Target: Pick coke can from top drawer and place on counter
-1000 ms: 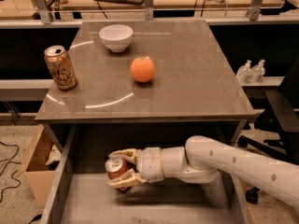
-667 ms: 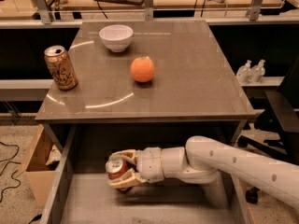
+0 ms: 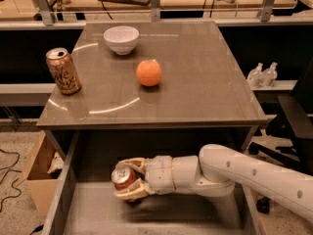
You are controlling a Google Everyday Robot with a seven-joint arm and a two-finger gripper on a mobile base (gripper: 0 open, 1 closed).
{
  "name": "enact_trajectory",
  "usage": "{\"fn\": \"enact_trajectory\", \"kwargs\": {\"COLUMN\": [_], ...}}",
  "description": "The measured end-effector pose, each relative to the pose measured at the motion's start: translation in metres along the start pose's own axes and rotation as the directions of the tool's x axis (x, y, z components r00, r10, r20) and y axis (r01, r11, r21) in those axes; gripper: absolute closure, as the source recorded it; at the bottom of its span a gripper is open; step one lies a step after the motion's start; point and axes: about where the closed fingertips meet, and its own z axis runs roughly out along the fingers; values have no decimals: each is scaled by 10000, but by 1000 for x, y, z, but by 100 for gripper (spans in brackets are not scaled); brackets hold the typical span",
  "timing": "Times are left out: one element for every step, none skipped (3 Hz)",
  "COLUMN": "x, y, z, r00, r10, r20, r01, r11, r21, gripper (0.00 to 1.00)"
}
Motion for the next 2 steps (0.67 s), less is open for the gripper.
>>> {"fn": "enact_trajectory", "kwargs": {"x": [-36, -79], "y": [23, 40], "z": [-24, -62], "r00": [9994, 9980], "r10": [-304, -610], "r20": [-133, -142], "r01": [311, 622], "r11": [9982, 9915], "r21": [509, 1142], "gripper": [100, 100]}}
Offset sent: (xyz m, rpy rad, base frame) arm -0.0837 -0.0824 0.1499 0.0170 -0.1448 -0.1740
